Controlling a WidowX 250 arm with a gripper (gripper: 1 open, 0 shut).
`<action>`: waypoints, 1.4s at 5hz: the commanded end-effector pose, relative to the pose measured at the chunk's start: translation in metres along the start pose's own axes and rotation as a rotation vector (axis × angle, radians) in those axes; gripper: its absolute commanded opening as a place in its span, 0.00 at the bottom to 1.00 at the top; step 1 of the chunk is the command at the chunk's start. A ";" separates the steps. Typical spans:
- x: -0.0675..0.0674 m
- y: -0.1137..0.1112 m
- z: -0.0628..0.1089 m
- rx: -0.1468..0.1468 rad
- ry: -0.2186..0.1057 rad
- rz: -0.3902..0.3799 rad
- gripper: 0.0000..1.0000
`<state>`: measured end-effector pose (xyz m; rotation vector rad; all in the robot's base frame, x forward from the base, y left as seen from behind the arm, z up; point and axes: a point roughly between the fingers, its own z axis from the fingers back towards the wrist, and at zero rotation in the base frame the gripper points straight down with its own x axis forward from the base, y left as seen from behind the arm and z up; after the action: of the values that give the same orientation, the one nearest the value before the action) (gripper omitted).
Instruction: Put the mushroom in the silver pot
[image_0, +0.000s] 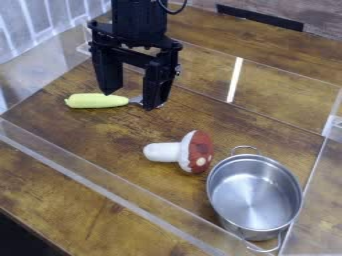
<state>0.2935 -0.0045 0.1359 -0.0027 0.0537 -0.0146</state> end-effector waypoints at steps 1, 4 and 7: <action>0.005 -0.002 -0.013 -0.003 0.004 -0.034 1.00; 0.028 -0.017 -0.067 -0.017 -0.032 -0.122 1.00; 0.038 -0.017 -0.088 -0.043 -0.040 -0.119 0.00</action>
<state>0.3182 -0.0221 0.0356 -0.0514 0.0596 -0.1296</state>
